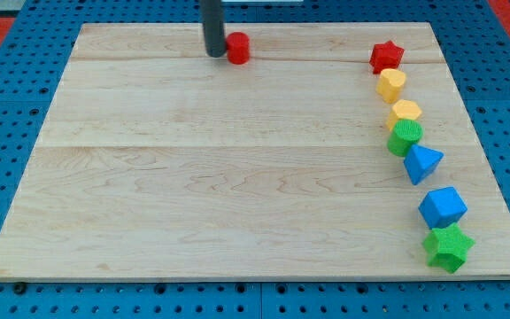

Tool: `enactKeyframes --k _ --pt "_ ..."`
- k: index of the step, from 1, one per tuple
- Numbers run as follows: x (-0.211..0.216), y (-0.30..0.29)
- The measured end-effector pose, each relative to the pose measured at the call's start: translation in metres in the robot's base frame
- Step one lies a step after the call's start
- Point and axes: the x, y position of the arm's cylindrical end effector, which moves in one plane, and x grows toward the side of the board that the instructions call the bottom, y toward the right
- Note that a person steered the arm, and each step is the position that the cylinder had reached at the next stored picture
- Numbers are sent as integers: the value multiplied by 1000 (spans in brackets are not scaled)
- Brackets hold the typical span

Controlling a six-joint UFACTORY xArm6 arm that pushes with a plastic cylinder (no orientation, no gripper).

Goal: Place the red circle to the top center of the board

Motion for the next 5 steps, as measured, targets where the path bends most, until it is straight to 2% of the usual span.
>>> enactKeyframes --k 1,5 --pt "0 -3" --pt "12 -102"
